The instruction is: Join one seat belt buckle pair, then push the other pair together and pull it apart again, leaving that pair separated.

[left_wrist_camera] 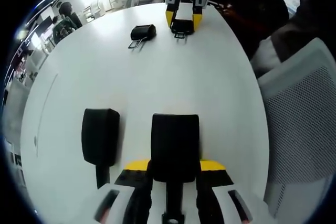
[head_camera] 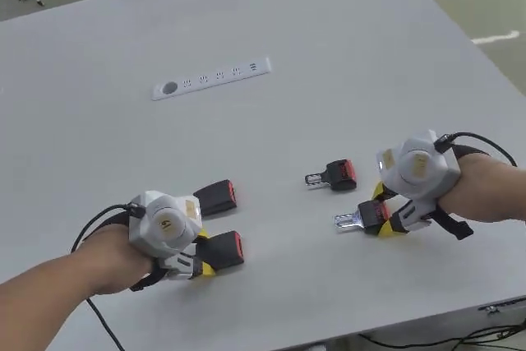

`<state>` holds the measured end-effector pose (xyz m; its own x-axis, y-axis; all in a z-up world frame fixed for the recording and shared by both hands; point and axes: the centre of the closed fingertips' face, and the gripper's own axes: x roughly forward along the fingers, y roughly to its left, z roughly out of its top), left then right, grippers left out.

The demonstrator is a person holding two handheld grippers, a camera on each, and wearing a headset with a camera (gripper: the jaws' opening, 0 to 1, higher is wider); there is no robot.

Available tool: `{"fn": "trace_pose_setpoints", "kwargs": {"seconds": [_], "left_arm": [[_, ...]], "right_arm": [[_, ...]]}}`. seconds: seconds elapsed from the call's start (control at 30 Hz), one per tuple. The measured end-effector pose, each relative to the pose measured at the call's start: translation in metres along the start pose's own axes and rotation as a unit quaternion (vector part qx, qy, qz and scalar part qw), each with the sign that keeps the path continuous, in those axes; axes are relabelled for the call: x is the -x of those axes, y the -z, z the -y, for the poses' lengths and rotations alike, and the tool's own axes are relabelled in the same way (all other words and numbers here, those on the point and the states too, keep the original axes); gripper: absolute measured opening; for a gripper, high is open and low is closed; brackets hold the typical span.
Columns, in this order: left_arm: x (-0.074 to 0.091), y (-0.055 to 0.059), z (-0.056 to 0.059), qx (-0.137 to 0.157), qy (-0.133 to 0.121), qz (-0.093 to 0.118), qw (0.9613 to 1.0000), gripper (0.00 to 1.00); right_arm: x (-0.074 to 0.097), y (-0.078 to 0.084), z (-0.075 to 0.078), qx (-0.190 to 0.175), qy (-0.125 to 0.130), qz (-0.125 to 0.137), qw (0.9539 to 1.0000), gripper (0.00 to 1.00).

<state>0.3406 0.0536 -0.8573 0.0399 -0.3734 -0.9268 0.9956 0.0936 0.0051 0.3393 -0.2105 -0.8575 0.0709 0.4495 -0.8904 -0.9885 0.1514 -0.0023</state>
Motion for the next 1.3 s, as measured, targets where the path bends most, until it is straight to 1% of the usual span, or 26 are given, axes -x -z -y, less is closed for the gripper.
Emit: {"fn": "trace_pose_setpoints", "kwargs": {"seconds": [0.17, 0.4, 0.47, 0.67, 0.73, 0.77, 0.87, 1.0, 1.07, 1.13, 1.23, 1.3], "left_arm": [[0.0, -0.001, 0.0, -0.006, 0.003, -0.001, 1.0, 0.33], [-0.001, -0.001, 0.0, -0.011, 0.007, -0.004, 0.9999, 0.33], [-0.001, -0.001, 0.0, -0.012, 0.006, -0.004, 0.9999, 0.33], [-0.001, -0.001, 0.0, -0.016, 0.008, -0.005, 0.9998, 0.33], [-0.001, 0.0, 0.0, -0.017, 0.008, -0.004, 0.9998, 0.33], [-0.001, 0.0, 0.0, -0.016, 0.007, -0.003, 0.9998, 0.33], [-0.001, 0.0, 0.001, -0.014, 0.006, 0.001, 0.9999, 0.33], [-0.001, -0.001, 0.001, -0.018, 0.008, -0.004, 0.9998, 0.33], [-0.001, -0.001, 0.001, -0.02, 0.009, -0.005, 0.9998, 0.33], [-0.001, -0.001, 0.001, -0.02, 0.009, -0.005, 0.9998, 0.33], [-0.001, 0.0, 0.001, -0.018, 0.008, -0.002, 0.9998, 0.33], [-0.001, 0.0, 0.001, -0.017, 0.007, 0.001, 0.9998, 0.33]], "right_arm": [[0.0, 0.001, 0.0, 0.003, 0.002, -0.002, 1.0, 0.34], [-0.001, 0.002, 0.001, -0.002, 0.002, -0.006, 1.0, 0.34], [-0.001, 0.001, 0.002, -0.015, 0.005, -0.003, 0.9999, 0.34], [-0.002, -0.002, 0.005, -0.018, 0.014, 0.009, 0.9997, 0.34], [-0.004, -0.009, 0.0, -0.033, 0.012, 0.025, 0.9991, 0.34], [-0.006, -0.016, -0.003, -0.041, 0.008, 0.042, 0.9982, 0.34], [-0.01, -0.023, -0.007, -0.036, 0.011, 0.046, 0.9982, 0.34], [-0.019, -0.039, -0.012, -0.024, 0.009, 0.056, 0.9981, 0.34], [-0.024, -0.048, -0.014, -0.016, 0.012, 0.059, 0.998, 0.34], [-0.027, -0.054, -0.017, -0.014, 0.012, 0.064, 0.9978, 0.34], [-0.033, -0.068, -0.022, -0.021, 0.006, 0.074, 0.9971, 0.34], [-0.038, -0.077, -0.025, -0.018, 0.006, 0.078, 0.9968, 0.34]]}}
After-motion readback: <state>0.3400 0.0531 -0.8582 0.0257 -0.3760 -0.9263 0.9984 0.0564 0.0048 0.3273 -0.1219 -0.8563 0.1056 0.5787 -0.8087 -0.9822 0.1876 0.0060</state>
